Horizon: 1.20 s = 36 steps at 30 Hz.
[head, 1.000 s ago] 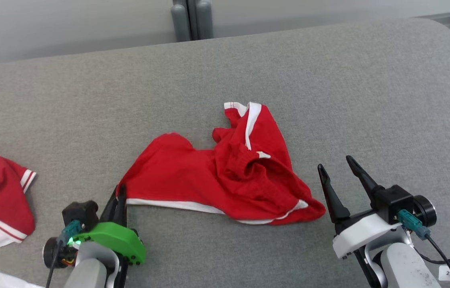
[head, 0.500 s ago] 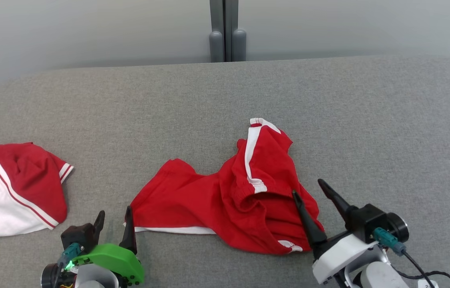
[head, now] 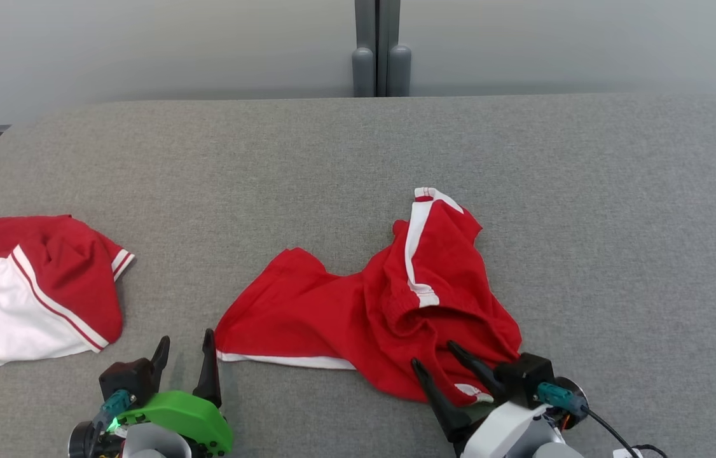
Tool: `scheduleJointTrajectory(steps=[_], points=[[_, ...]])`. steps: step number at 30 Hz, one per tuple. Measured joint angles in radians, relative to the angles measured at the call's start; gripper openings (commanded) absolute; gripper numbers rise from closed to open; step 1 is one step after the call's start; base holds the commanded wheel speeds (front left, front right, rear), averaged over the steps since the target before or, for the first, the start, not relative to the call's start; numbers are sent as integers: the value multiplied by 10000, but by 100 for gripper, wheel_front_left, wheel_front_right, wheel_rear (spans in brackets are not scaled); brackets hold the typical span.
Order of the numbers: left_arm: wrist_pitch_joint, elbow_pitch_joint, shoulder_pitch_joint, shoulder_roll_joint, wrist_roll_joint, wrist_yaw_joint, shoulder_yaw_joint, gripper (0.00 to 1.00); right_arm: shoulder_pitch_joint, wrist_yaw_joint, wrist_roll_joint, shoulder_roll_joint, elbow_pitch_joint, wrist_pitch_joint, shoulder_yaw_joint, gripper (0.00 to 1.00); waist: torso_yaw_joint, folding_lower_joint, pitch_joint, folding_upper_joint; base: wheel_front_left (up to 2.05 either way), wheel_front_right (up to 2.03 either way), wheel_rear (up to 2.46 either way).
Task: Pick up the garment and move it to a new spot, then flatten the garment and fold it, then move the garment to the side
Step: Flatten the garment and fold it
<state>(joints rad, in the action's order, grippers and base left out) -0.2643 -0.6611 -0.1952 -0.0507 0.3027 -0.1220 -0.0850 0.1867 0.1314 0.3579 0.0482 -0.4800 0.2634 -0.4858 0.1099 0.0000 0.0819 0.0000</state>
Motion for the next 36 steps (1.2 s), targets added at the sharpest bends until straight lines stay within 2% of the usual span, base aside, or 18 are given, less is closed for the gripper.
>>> scheduleJointTrajectory(steps=[3,4,5,6,7,13,15,19,23,32,33,34,35,36], points=[[0,-2,1,0,42,-8,-54,100,301,0,272,2,-389,0,-236,98,115,0,13,0,0,0,0],[0,-6,1,0,44,-8,-63,100,372,0,378,2,-485,0,-301,88,148,0,18,0,0,0,0],[0,-6,1,0,50,-8,-67,100,425,0,433,4,-571,0,-341,50,174,0,21,0,0,0,0],[0,-10,1,0,59,-8,-79,100,500,0,506,0,-665,0,-380,41,203,0,27,0,0,0,0],[0,-12,1,0,63,-8,-94,100,584,0,600,2,-775,0,-410,0,228,0,35,0,0,0,0],[0,15,-1,0,171,-10,-198,100,1182,0,1001,4,-1160,-2,-648,0,326,0,138,0,0,0,0],[0,42,-7,0,197,-10,-242,100,1532,0,1047,-2,-1129,0,-374,0,346,0,210,0,0,0,0],[0,102,-37,0,222,-15,-384,100,2222,0,1191,-8,-1074,0,834,0,380,0,393,0,0,0,0],[0,140,-182,2,259,-21,-560,100,2955,0,936,6,-1528,0,1964,0,423,0,637,0,0,0,0],[0,368,-694,4,414,-54,-882,100,4596,0,-947,6,-3524,-2,4217,0,565,0,1419,0,0,0,0],[0,378,-732,4,456,-54,-922,100,4673,0,-1028,6,-3651,0,4297,5,585,0,1486,0,0,0,0],[0,391,-767,6,481,-54,-961,100,4751,0,-1200,0,-3804,-2,4385,44,610,0,1558,0,0,0,0],[0,405,-791,6,487,-56,-980,100,4795,0,-1436,-6,-3837,-2,4485,100,632,0,1620,0,0,0,0],[0,418,-805,6,497,-56,-978,100,4816,0,-1511,-6,-3812,0,4564,100,647,0,1658,0,0,0,0]])
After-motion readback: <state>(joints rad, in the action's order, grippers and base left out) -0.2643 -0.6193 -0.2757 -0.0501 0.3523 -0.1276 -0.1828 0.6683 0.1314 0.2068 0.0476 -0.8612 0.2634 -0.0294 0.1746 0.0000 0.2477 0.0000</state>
